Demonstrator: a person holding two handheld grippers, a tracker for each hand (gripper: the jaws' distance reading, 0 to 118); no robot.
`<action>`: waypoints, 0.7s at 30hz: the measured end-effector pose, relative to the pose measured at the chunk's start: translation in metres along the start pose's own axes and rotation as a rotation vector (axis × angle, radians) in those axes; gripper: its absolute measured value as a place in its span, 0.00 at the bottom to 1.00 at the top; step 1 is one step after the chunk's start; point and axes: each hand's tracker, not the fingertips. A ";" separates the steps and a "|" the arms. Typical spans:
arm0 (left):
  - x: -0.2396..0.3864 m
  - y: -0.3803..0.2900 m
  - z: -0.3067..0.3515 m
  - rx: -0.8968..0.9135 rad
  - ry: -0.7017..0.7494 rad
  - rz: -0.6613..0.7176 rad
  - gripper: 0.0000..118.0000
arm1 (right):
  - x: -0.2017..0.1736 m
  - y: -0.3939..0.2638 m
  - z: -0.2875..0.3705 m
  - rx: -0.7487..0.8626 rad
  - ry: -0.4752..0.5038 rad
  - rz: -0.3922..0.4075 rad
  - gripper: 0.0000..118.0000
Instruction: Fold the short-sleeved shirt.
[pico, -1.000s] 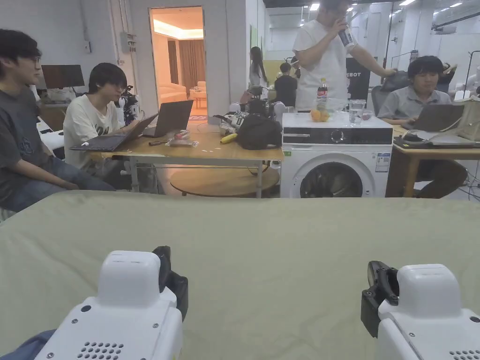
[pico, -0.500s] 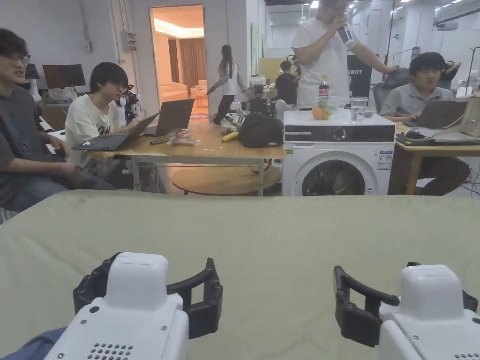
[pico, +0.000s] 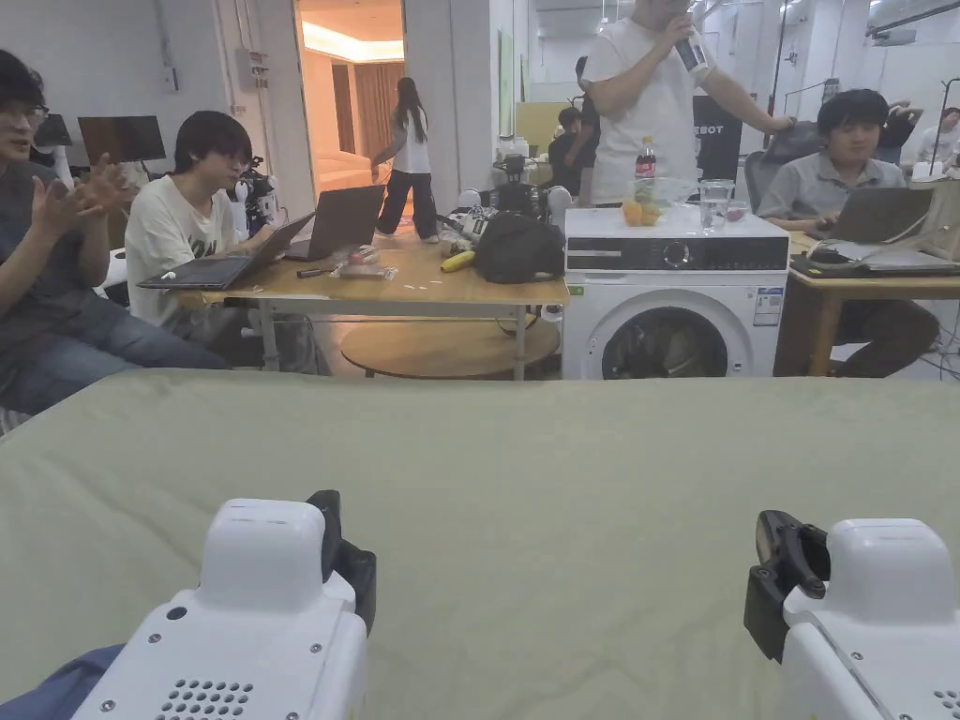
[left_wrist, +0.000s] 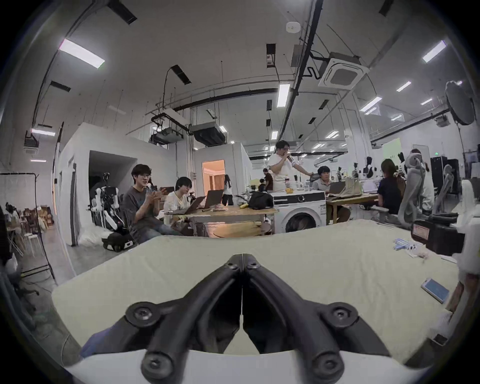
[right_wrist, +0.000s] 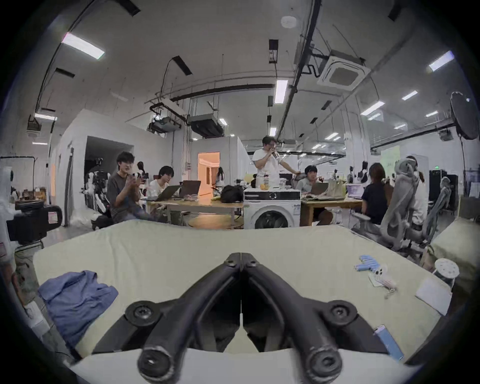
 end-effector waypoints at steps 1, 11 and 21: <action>-0.001 0.000 0.000 0.000 -0.001 0.010 0.00 | 0.000 0.000 -0.001 -0.002 -0.006 0.003 0.00; -0.004 0.001 -0.002 0.002 0.002 0.036 0.00 | -0.004 -0.001 -0.004 -0.020 0.009 0.005 0.00; -0.009 0.001 0.004 0.011 0.012 0.025 0.00 | -0.019 0.000 -0.007 -0.034 0.050 0.036 0.00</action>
